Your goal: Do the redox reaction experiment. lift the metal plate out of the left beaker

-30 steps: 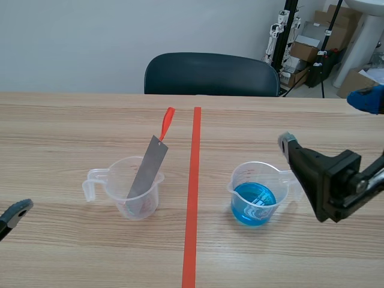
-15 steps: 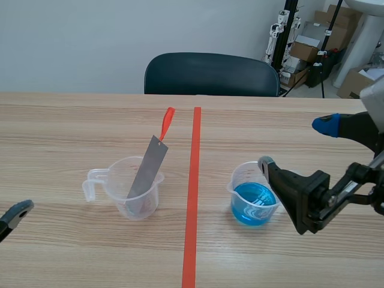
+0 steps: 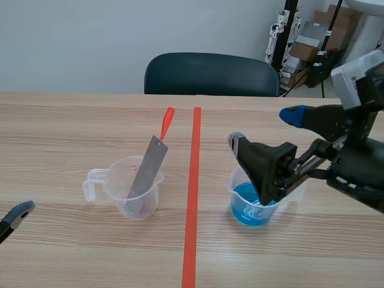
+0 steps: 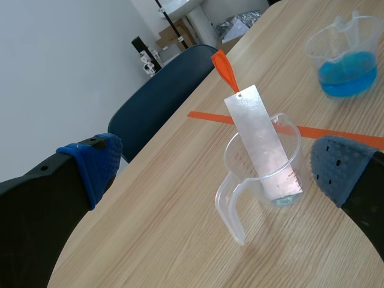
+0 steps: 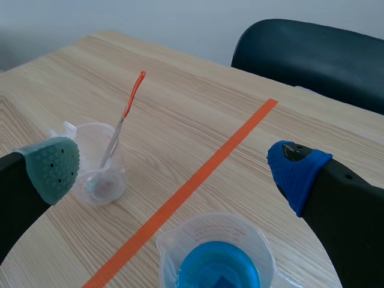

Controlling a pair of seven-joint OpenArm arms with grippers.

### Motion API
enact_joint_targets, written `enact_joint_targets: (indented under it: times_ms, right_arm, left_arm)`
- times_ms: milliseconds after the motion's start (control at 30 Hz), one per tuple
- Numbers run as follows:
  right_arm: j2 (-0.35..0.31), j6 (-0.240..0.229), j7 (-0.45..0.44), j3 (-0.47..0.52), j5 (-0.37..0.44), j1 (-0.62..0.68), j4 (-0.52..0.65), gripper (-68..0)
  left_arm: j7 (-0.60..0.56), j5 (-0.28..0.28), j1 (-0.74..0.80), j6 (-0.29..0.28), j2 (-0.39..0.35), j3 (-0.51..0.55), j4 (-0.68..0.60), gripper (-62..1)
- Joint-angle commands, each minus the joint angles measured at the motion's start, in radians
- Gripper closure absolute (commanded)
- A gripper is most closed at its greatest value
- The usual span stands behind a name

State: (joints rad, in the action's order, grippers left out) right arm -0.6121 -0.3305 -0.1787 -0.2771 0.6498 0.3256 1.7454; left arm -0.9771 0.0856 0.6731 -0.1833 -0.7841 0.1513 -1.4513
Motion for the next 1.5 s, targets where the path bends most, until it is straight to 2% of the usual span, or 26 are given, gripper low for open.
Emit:
enact_joint_targets:
  times_ms: [0, 200, 433, 567, 633, 767, 933, 1067, 1300, 1467]
  right_arm:
    - [-0.010, 0.000, -0.014, -0.010, 0.037, -0.030, -0.010, -67.9]
    - [-0.008, -0.008, -0.003, -0.086, 0.146, -0.112, -0.078, -67.9]
    - [-0.008, -0.008, 0.000, -0.195, 0.227, -0.200, -0.120, -67.9]
    - [-0.006, -0.007, 0.000, -0.251, 0.259, -0.241, -0.120, -67.9]
    - [0.003, -0.002, 0.001, -0.273, 0.264, -0.257, -0.120, -67.9]
    - [0.036, 0.043, 0.015, -0.312, 0.265, -0.280, -0.128, -67.9]
    - [0.077, 0.059, 0.023, -0.354, 0.279, -0.307, -0.169, -67.9]
    - [0.113, 0.099, 0.023, -0.373, 0.280, -0.333, -0.220, -67.9]
    - [0.175, 0.099, 0.023, -0.392, 0.286, -0.381, -0.304, -67.9]
    - [0.221, 0.099, 0.039, -0.394, 0.286, -0.412, -0.354, -67.9]
  left_arm:
    - [-0.015, -0.014, 0.008, -0.014, 0.006, 0.008, -0.015, -62.3]
    - [-0.002, -0.014, 0.008, -0.025, 0.039, 0.007, -0.014, -62.3]
    - [0.019, -0.014, 0.009, -0.026, 0.086, 0.007, -0.014, -62.3]
    - [0.068, -0.014, 0.009, -0.041, 0.118, 0.007, -0.014, -62.3]
    - [0.094, -0.014, 0.011, -0.050, 0.135, 0.007, -0.014, -62.3]
    - [0.107, -0.014, 0.014, -0.076, 0.171, 0.006, -0.001, -62.3]
    - [0.111, -0.014, 0.014, -0.076, 0.224, 0.006, 0.047, -62.3]
    - [0.115, -0.014, 0.014, -0.075, 0.261, 0.006, 0.113, -62.3]
    - [0.114, -0.014, 0.034, -0.087, 0.349, 0.006, 0.177, -62.3]
    - [0.030, -0.013, 0.047, -0.154, 0.433, 0.006, 0.239, -62.3]
